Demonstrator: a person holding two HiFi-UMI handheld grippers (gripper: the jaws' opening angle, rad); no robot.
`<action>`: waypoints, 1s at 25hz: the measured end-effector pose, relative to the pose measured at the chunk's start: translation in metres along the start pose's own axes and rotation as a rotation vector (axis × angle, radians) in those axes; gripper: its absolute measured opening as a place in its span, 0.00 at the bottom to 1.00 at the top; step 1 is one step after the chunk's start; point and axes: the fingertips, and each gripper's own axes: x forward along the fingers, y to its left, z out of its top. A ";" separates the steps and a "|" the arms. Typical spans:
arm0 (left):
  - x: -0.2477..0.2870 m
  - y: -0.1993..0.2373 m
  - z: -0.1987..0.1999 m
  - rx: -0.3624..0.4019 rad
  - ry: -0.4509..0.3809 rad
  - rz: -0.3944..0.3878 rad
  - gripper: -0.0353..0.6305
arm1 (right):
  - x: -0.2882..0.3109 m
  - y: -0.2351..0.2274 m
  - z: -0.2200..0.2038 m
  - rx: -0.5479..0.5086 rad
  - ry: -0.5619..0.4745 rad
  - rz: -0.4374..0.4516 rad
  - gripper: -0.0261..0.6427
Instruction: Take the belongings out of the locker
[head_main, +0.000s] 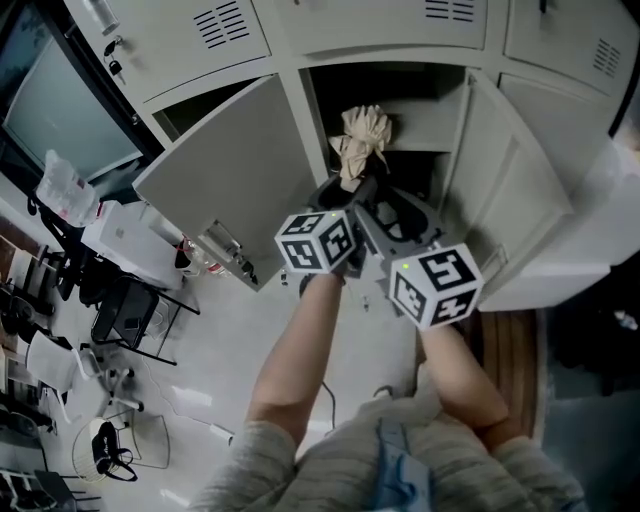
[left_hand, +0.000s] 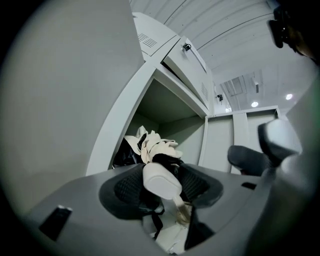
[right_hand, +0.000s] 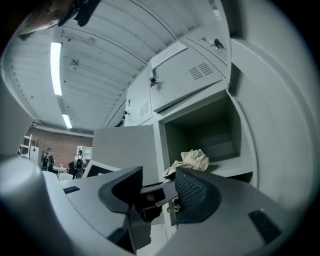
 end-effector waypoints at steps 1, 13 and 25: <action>0.000 0.001 -0.002 0.001 -0.001 -0.004 0.40 | 0.007 -0.007 -0.003 0.028 0.017 -0.015 0.32; -0.003 0.006 -0.013 0.043 -0.013 -0.041 0.39 | 0.077 -0.071 -0.022 0.241 0.142 -0.133 0.44; -0.002 0.012 -0.021 0.127 -0.001 -0.052 0.38 | 0.103 -0.078 -0.044 0.365 0.223 -0.040 0.43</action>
